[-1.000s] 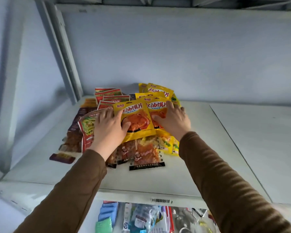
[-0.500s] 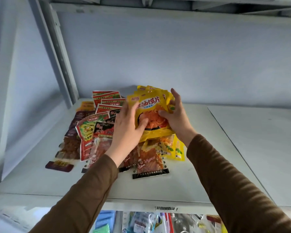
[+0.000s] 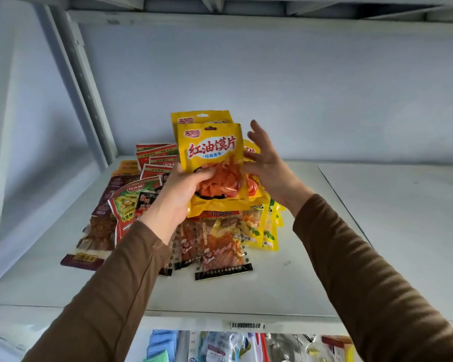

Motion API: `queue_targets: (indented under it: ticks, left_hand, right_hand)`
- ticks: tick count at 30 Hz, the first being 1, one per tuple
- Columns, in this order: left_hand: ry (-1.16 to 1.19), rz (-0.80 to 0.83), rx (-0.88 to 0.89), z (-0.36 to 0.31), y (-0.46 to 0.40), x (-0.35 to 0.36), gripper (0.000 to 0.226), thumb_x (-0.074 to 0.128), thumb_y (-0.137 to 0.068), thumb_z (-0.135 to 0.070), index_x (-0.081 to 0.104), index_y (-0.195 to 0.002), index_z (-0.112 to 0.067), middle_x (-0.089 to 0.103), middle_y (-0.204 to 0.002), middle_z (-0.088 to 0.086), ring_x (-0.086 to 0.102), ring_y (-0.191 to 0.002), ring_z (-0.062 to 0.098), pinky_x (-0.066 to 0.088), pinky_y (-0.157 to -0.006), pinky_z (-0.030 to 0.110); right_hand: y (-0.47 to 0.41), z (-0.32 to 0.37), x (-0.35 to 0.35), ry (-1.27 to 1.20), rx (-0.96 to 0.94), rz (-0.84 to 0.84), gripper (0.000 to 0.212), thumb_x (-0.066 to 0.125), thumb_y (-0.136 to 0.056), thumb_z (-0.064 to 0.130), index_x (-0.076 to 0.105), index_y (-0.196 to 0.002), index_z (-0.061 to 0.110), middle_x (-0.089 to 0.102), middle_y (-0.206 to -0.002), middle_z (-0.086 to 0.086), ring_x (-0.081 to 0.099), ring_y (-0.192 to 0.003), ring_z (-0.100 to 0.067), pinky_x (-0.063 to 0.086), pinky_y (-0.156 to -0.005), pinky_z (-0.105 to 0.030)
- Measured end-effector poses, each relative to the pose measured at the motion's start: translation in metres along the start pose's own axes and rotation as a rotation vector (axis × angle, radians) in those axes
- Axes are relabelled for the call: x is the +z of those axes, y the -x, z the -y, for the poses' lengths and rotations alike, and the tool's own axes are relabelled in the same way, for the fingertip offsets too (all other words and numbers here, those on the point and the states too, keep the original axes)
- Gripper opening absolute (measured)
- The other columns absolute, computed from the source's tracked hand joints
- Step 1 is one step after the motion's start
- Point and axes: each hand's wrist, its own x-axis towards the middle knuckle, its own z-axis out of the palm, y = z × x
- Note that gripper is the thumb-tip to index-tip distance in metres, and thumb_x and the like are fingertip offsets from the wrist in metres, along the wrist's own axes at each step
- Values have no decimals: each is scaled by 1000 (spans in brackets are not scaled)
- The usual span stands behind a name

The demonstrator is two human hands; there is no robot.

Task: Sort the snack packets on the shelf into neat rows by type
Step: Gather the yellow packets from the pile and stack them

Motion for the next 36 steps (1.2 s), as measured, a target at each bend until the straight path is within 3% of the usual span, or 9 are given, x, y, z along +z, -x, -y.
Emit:
queue_targets:
  ticks: [2,4,10,14,18,21,29,34,36]
  left_hand:
    - [-13,-65,8,-3,-3,-13,44,81,-80,-5,66,-112,-33,79,-99,-13,75,-88,2,59,-66,20]
    - [-35,-138,10,-7,-3,-23,51,82,-79,-6,64,-121,-29,78,-101,-14,73,-86,-1,58,-65,18]
    - [-72,-191,25,-6,2,-33,57,80,-81,-7,62,-131,-27,76,-115,-9,70,-106,10,54,-92,35]
    - [-53,-165,0,-1,9,-29,46,80,-79,-15,69,-120,-32,78,-109,-11,71,-107,13,51,-100,44]
    - [43,-116,-48,4,14,-18,41,80,-83,-27,67,-121,-38,77,-113,-12,73,-104,10,50,-103,48]
    - [18,-33,-75,5,17,-3,43,79,-84,-39,66,-125,-37,75,-119,-12,67,-117,14,42,-111,52]
    - [-5,66,-66,15,13,39,71,77,-89,-31,32,-144,-38,64,-123,-20,66,-105,-1,47,-100,31]
    - [-70,182,-119,19,11,70,69,78,-87,-32,41,-142,-53,69,-125,-19,64,-113,8,50,-96,34]
    - [-43,180,-108,23,13,89,54,79,-87,-28,52,-121,-61,73,-112,-25,67,-106,4,52,-88,28]
  right_hand:
    - [-6,0,-11,203,67,-236,70,61,-91,-2,35,-150,26,37,-150,-5,60,-108,-18,56,-74,-21]
    - [-10,-8,-21,547,180,-325,57,64,-94,19,41,-146,19,44,-145,-8,59,-113,-23,56,-86,-35]
    - [-15,-39,-6,1033,332,-96,97,72,-76,65,34,-146,10,48,-142,-15,49,-127,-35,44,-104,-45]
    - [-25,-41,-6,783,415,-138,89,87,-72,39,39,-140,9,58,-133,-10,57,-119,-32,51,-98,-47]
    - [-21,-34,-8,283,407,-241,34,75,-85,7,64,-117,4,74,-100,-15,72,-77,-24,62,-71,-42]
    - [-12,-12,-6,-39,315,-288,13,61,-95,6,67,-105,0,71,-77,-14,66,-60,-25,58,-56,-33]
    - [7,22,-16,-394,307,-260,43,43,-105,42,64,-126,11,71,-118,-18,70,-107,-35,56,-93,-51]
    - [28,22,-46,-449,295,-178,73,29,-95,72,59,-136,19,68,-127,-15,66,-116,-34,52,-99,-51]
    - [39,23,-62,-426,267,-147,68,34,-96,69,58,-137,20,68,-128,-13,66,-116,-33,55,-97,-48]
